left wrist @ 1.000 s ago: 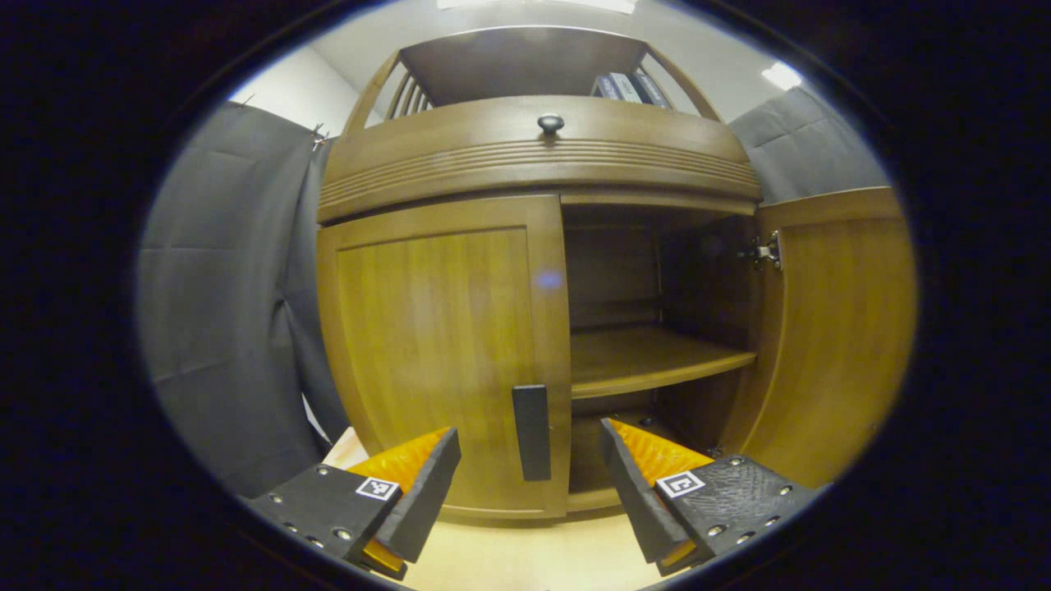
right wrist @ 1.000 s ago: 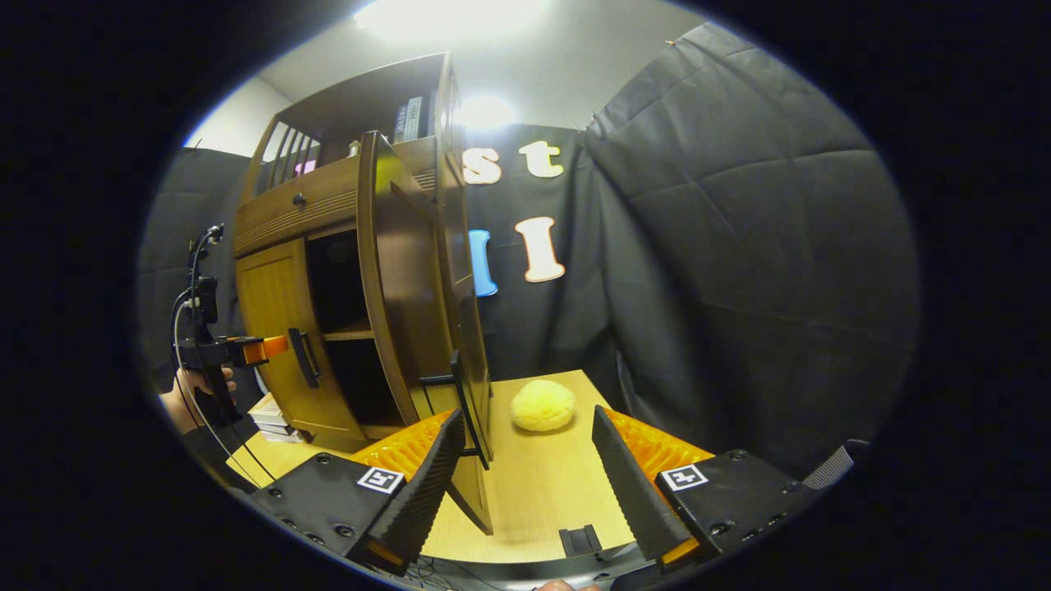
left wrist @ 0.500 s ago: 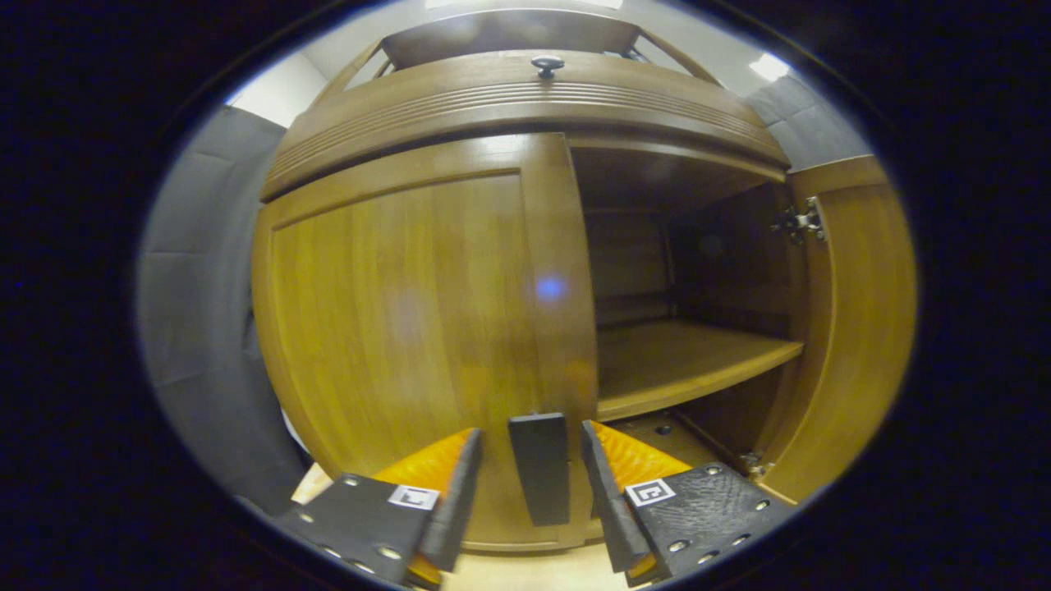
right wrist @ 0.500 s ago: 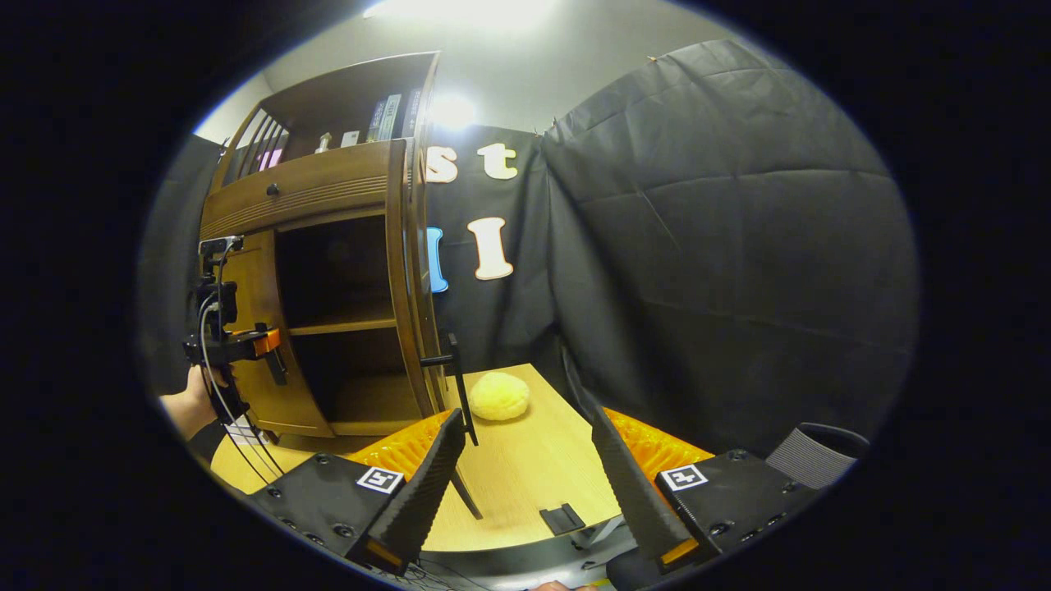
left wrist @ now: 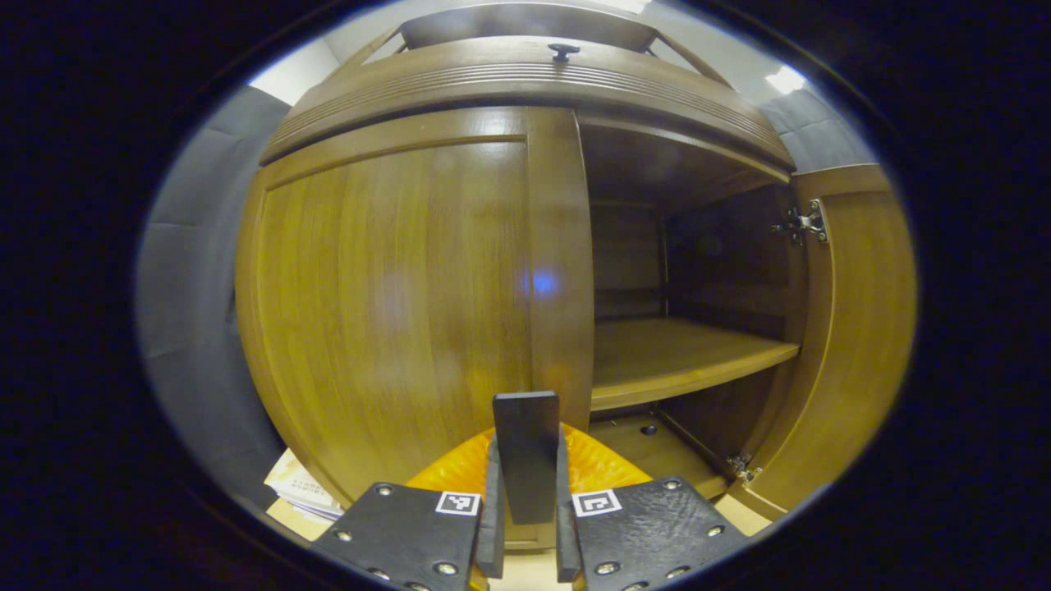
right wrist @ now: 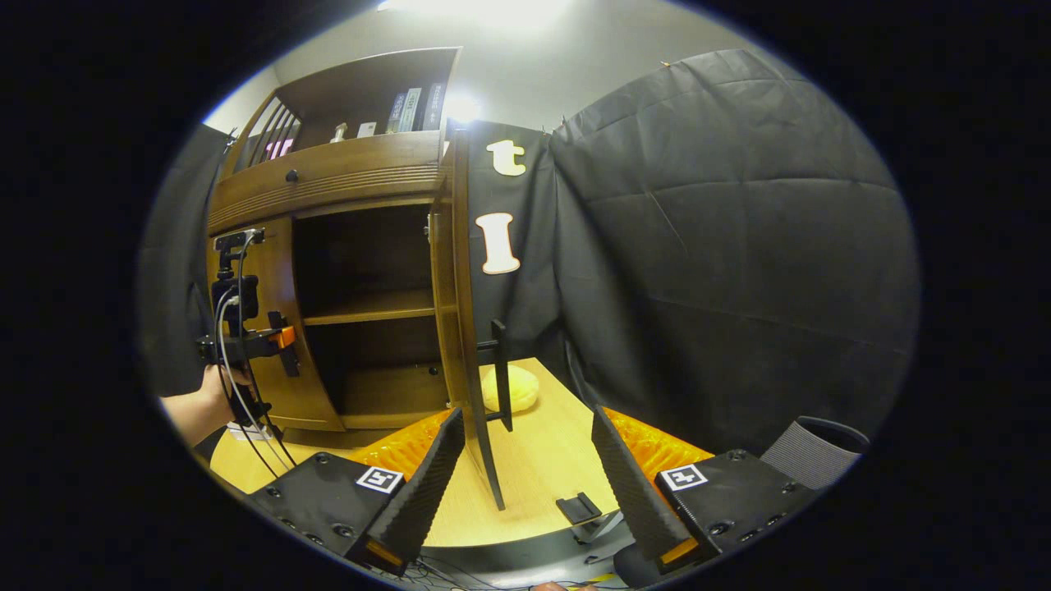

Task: Open the right door of the double-door shoe cabinet with the right hand, and open the left door with the left hand.

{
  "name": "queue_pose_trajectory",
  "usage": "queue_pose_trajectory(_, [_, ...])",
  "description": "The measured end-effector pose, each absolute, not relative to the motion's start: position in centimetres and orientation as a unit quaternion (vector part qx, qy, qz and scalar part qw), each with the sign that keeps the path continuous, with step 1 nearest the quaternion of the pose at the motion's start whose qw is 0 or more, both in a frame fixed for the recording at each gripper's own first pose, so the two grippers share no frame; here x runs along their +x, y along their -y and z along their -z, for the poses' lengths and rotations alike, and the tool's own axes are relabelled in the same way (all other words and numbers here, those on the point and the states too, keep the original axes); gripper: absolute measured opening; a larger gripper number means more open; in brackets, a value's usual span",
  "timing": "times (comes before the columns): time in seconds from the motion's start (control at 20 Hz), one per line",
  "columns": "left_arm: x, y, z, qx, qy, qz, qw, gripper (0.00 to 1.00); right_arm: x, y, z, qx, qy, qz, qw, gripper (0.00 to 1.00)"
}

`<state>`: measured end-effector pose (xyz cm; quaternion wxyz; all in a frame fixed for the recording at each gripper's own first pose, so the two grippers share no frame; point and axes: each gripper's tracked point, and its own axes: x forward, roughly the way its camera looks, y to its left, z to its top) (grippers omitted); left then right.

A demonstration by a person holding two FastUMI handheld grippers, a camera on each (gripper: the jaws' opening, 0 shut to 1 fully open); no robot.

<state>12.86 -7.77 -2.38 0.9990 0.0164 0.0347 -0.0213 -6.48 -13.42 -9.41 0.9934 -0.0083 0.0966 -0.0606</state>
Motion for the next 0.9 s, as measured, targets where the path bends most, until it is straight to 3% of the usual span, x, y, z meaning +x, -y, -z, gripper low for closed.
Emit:
queue_pose_trajectory(0.05, [12.9, 7.9, 2.2, 0.012, -0.034, 0.023, 0.999, 0.28, -6.6, 13.1, 9.4, -0.007, -0.095, 0.060, 0.994, 0.92])
queue_pose_trajectory(0.2, [12.4, 7.6, 2.5, 0.005, -0.037, 0.030, 0.999, 0.16, -7.4, 12.8, 9.7, -0.006, -0.090, 0.062, 0.994, 0.92])
queue_pose_trajectory(0.5, [9.3, 7.4, 2.0, 0.001, -0.040, 0.058, 0.997, 0.13, -8.1, 12.0, 11.0, 0.017, -0.088, 0.069, 0.994, 0.93])
queue_pose_trajectory(0.7, [6.1, 6.6, 2.0, 0.000, -0.039, 0.090, 0.995, 0.16, -7.1, 10.2, 11.5, 0.030, -0.092, 0.042, 0.994, 0.93])
queue_pose_trajectory(0.8, [4.6, 6.0, 2.1, -0.008, -0.042, 0.095, 0.995, 0.13, -6.8, 9.4, 11.2, 0.031, -0.085, 0.031, 0.995, 0.98])
queue_pose_trajectory(0.9, [3.1, 5.4, 2.1, -0.008, -0.042, 0.094, 0.995, 0.13, -6.5, 8.5, 11.0, 0.029, -0.081, 0.018, 0.996, 0.93])
